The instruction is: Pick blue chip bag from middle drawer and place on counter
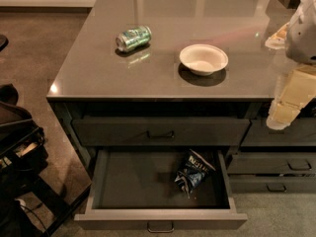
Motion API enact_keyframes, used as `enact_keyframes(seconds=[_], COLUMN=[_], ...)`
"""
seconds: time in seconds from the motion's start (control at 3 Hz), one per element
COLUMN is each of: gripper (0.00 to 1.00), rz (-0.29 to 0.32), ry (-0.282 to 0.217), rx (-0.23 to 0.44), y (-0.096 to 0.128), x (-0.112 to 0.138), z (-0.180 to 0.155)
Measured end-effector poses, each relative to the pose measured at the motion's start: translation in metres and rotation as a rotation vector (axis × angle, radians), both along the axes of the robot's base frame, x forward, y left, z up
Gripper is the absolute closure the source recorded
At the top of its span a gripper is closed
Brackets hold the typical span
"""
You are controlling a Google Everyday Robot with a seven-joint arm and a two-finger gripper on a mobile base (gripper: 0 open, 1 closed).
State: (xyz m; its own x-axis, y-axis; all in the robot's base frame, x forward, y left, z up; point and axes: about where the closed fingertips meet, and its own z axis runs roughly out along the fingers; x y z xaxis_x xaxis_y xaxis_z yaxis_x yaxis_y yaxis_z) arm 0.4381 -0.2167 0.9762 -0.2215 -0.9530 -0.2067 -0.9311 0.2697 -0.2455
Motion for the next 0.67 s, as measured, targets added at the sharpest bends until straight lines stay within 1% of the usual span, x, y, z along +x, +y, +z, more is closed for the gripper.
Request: enact_keyframes(seconds=[0.33, 0.67], gripper=[0.00, 0.00], rz=[0.000, -0.001], ry=[0.000, -0.041], rx=[0.000, 0.026], y=[0.0000, -0.0055], x=[0.0000, -0.0060], z=[0.0000, -0.0097])
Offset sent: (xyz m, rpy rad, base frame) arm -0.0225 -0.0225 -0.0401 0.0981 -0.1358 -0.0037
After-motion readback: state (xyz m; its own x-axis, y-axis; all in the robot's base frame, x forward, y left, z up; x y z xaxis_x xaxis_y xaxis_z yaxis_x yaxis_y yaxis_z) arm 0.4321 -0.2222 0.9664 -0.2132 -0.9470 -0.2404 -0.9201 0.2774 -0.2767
